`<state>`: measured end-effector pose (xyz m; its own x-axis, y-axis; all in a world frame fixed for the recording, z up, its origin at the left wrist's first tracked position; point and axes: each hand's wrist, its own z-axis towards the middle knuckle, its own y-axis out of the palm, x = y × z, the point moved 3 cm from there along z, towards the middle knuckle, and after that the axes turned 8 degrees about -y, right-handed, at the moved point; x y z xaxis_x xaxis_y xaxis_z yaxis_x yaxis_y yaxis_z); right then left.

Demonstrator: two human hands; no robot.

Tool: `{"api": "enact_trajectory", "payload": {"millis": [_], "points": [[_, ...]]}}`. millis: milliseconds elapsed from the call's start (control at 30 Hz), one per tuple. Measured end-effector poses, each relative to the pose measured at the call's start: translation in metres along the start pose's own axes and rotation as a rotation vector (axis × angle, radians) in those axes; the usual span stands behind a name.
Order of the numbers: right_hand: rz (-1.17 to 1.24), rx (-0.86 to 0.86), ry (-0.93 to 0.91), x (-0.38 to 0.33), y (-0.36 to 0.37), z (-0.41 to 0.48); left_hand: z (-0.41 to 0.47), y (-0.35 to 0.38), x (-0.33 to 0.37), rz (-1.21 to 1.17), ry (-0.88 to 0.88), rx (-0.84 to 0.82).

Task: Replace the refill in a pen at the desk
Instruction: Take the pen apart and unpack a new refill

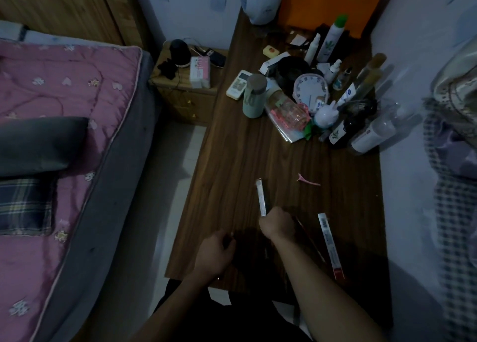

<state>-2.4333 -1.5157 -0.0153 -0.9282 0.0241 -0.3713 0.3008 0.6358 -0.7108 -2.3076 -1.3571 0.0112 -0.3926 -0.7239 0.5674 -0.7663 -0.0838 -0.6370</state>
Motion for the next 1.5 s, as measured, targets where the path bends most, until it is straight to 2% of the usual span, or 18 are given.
{"api": "enact_trajectory", "payload": {"millis": [100, 233, 367, 533, 667, 733, 833, 933, 1067, 1233, 1300, 1500], "points": [[0.085, -0.02, -0.051, 0.0, -0.002, -0.006, 0.004, -0.005, 0.01, -0.055, -0.02, 0.008], [0.332, -0.013, -0.119, -0.003, -0.007, -0.031, 0.006, -0.015, 0.023, -0.196, -0.08, -0.002], [0.593, -0.199, -0.212, 0.001, -0.001, -0.066, 0.006, -0.024, 0.039, -0.479, -0.155, -0.043], [0.771, -0.356, -0.3, 0.009, 0.002, -0.103, -0.002, -0.032, 0.057, -0.599, -0.07, -0.226], [0.774, -0.388, -0.34, 0.01, -0.001, -0.119, -0.016, -0.036, 0.065, -0.565, 0.014, -0.243], [0.787, -0.336, -0.356, 0.007, -0.009, -0.124, -0.021, -0.038, 0.067, -0.567, 0.052, -0.215], [0.745, -0.097, -0.374, 0.005, -0.034, -0.123, -0.029, -0.045, 0.07, -0.554, 0.086, -0.2], [0.721, 0.057, -0.454, -0.006, -0.057, -0.123, -0.038, -0.05, 0.071, -0.408, 0.173, -0.162], [0.667, 0.087, -0.593, -0.024, -0.068, -0.125, -0.05, -0.049, 0.07, -0.329, 0.173, -0.248], [0.564, 0.012, -0.678, -0.027, -0.065, -0.128, -0.059, -0.052, 0.074, -0.306, 0.179, -0.301], [0.529, 0.041, -0.719, -0.027, -0.067, -0.129, -0.06, -0.053, 0.074, -0.304, 0.174, -0.311], [0.536, 0.145, -0.665, -0.021, -0.073, -0.127, -0.061, -0.051, 0.073, -0.205, 0.183, -0.329]]}}
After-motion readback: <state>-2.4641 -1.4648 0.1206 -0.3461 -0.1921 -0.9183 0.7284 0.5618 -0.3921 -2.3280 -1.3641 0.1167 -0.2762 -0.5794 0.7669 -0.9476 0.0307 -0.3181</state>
